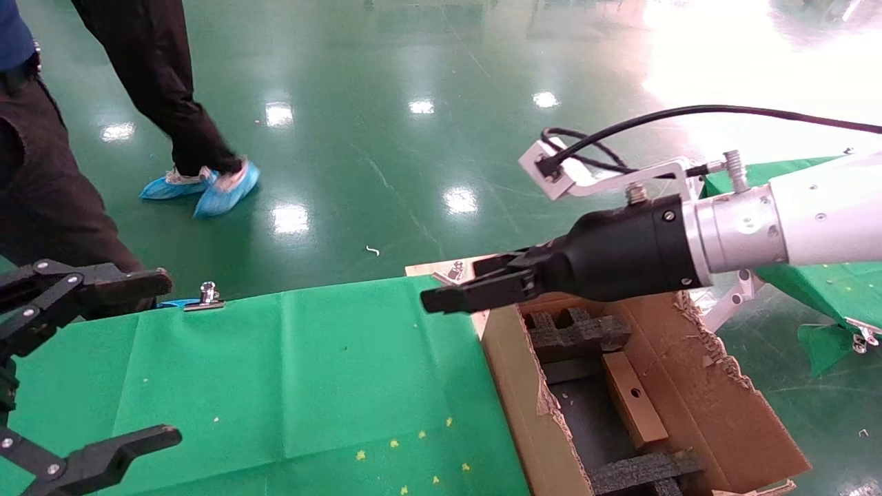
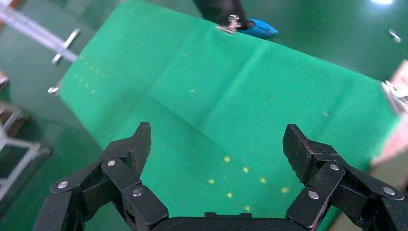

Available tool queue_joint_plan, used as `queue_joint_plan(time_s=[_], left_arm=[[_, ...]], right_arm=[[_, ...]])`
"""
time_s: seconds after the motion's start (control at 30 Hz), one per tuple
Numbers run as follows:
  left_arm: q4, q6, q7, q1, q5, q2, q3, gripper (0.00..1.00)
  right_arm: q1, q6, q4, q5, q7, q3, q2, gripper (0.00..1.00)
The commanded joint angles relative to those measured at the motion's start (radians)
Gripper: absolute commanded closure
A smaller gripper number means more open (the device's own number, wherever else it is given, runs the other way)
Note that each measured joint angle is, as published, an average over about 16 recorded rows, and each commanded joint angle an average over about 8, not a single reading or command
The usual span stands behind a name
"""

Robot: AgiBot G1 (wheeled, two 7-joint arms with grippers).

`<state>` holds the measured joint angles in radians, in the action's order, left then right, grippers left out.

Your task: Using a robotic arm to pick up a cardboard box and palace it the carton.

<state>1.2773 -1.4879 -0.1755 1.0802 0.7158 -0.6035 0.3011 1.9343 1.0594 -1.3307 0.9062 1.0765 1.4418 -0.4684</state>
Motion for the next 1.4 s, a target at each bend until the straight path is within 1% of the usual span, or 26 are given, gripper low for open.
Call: queue_joint_plan(time_s=[0.03, 1.3, 1.4], left_arm=[[0.000, 0.000, 0.000, 0.000, 0.000, 0.000, 0.000, 0.00], [0.000, 0.001, 0.001, 0.000, -0.001, 0.001, 0.002, 0.00], [0.000, 0.001, 0.001, 0.000, -0.001, 0.001, 0.002, 0.00]], right_arm=[[-0.038, 0.019, 0.002, -0.008, -0.039, -0.051, -0.006, 0.00], [-0.763, 0.387, 0.041, -0.156, -0.789, -1.032, -0.127, 0.00], [-0.792, 0.402, 0.043, -0.162, -0.819, -1.071, -0.132, 0.00]])
